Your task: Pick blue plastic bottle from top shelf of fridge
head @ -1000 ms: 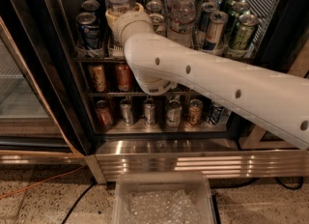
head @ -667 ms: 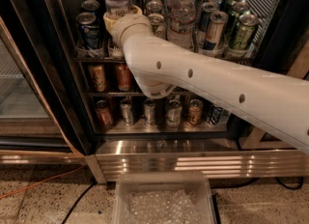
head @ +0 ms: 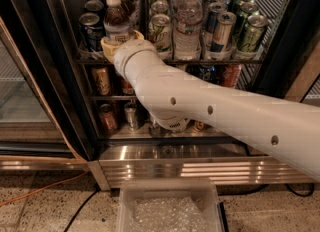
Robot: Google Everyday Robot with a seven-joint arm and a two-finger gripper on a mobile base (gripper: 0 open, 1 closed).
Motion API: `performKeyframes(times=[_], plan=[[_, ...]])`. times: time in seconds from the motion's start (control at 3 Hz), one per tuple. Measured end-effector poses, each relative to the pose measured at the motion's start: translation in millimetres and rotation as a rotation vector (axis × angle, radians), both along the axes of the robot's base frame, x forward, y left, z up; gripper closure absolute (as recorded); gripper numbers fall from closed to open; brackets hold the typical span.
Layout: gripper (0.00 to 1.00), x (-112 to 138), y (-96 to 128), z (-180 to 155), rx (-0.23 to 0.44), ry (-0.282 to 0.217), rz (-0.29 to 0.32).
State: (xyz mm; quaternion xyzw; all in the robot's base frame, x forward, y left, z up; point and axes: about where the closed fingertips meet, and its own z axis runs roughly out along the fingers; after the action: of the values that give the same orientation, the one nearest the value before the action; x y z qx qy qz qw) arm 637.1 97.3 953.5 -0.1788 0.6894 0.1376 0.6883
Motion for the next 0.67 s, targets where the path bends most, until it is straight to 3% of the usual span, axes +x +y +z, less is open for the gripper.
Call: performKeyframes(times=[0.33,0.67], plan=[[1.00,0.0,0.0,0.0,0.000,0.000,0.000],[1.00,3.1,1.2,-0.2,0.009,0.039,0.052]])
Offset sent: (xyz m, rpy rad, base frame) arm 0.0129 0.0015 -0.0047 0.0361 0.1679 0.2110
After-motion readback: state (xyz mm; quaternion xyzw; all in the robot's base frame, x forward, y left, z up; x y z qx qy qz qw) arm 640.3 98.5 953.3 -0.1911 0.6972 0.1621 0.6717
